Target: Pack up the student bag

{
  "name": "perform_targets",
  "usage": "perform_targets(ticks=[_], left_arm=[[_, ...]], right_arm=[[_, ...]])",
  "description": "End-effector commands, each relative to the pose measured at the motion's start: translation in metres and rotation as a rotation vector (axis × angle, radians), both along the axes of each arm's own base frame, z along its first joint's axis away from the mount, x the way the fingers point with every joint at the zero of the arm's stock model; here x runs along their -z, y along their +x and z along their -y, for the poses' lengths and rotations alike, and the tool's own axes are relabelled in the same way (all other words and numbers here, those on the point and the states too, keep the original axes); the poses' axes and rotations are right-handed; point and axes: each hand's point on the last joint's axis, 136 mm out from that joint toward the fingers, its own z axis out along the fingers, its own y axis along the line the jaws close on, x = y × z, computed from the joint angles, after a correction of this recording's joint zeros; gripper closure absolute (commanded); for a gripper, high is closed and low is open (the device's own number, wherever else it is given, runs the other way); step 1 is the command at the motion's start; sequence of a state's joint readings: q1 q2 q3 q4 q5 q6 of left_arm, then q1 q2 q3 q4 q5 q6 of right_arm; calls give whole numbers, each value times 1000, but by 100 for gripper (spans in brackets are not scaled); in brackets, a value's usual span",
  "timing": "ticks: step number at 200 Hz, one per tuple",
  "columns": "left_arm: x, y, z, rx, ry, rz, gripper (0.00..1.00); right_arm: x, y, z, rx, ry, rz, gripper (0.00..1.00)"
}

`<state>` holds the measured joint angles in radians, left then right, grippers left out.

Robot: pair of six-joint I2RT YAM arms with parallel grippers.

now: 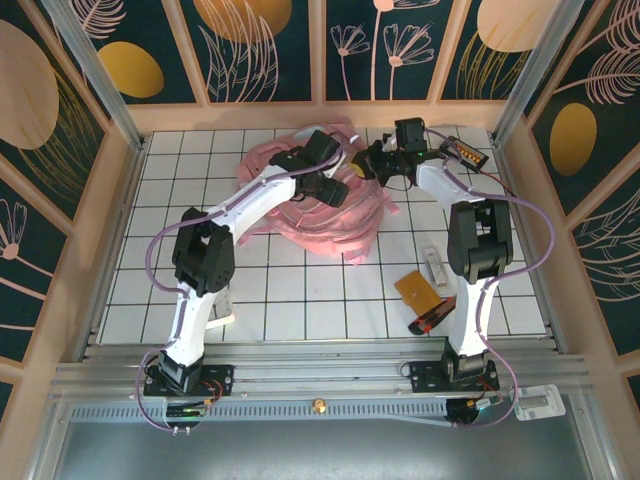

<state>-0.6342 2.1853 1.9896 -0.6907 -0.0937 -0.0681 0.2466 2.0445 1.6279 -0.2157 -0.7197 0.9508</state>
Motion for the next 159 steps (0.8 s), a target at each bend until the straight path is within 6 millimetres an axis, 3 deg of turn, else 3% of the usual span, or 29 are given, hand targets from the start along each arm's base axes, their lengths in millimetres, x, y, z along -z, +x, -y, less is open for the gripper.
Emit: perform_targets(ticks=[1,26,41,54,60,79,100,133,159], left_arm=[[-12,22,-18,-100,88,85,24],[-13,30,-15,-127,75,92,45],[-13,32,-15,-137,62,87,66],[-15,32,-16,-145,41,77,93],[-15,32,-17,-150,32,72,100],[-16,33,-22,-157,-4,46,100],[-13,34,-26,-168,-46,10,100],[-13,35,-28,-171,-97,-21,100],[-21,36,-27,-167,-133,-22,100]], right_arm=[[-60,-9,-16,-69,78,106,100],[-59,-11,-15,-74,67,97,100],[-57,-11,-12,-73,55,95,100],[-54,-12,-4,-64,13,93,87],[-51,-12,4,-56,-34,100,78],[-43,-19,37,-22,-197,106,58],[-38,-45,86,26,-412,103,38],[-1,-119,163,62,-720,-65,22],[42,-182,202,2,-885,-273,21]])
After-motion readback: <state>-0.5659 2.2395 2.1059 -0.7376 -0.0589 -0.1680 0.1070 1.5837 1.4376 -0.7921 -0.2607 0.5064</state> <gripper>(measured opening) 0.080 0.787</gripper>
